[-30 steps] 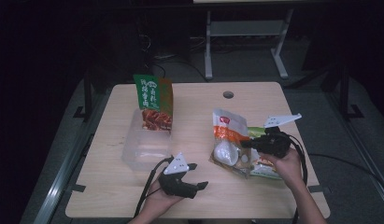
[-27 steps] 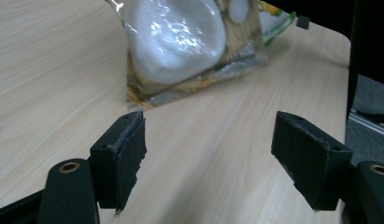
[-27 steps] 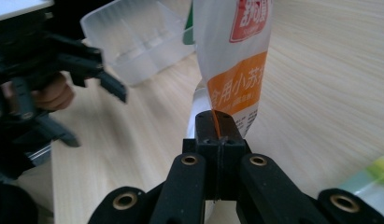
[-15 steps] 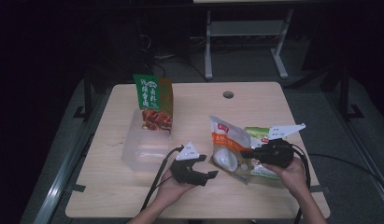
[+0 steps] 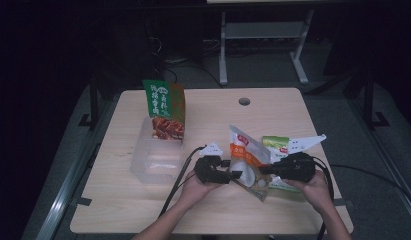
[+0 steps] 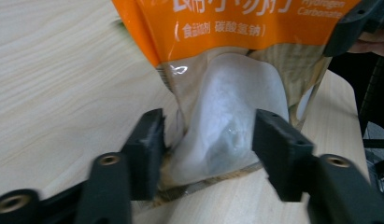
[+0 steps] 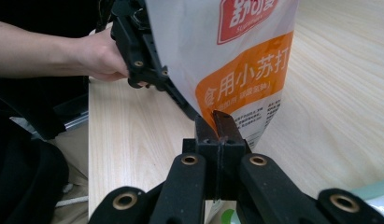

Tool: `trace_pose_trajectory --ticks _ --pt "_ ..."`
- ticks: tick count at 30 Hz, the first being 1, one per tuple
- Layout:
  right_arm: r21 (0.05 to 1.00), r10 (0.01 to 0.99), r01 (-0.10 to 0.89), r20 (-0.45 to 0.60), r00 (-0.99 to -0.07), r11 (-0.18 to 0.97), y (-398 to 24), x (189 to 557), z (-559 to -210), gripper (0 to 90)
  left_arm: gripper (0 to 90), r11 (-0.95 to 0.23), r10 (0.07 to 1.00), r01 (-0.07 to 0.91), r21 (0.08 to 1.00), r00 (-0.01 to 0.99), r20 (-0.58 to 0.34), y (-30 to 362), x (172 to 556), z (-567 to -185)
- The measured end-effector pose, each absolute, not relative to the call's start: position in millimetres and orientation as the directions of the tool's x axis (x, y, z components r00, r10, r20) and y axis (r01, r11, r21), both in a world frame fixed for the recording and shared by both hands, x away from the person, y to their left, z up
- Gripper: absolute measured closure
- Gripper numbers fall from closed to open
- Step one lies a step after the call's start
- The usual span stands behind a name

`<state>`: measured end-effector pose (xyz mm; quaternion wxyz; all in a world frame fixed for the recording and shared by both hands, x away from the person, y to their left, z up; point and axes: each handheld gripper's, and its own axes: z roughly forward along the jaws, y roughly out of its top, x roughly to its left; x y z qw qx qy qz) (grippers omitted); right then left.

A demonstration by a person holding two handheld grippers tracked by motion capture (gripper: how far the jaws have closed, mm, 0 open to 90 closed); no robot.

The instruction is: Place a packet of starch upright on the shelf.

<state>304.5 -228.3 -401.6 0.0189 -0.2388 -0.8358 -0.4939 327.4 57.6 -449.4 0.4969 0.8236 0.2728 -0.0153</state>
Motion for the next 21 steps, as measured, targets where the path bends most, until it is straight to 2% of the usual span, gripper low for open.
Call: trace_pose_trajectory --ticks 9,15,21 --pt "0.787 0.386 0.424 0.257 -0.886 0.448 -219.8 308.3 -409.8 90.0 78.8 -0.369 0.423 0.453 0.812 0.86 -0.288 57.1 323.3 -447.8" --pt "0.792 0.394 0.438 0.274 -0.877 0.425 -217.4 310.1 -412.9 90.0 85.7 -0.339 0.447 0.468 0.816 0.843 -0.298 65.0 318.2 -447.8" --pt "0.787 0.408 0.451 0.28 -0.869 0.42 -212.1 310.1 -413.4 89.9 86.3 -0.349 0.478 0.445 0.825 0.842 -0.251 69.0 310.5 -446.6"
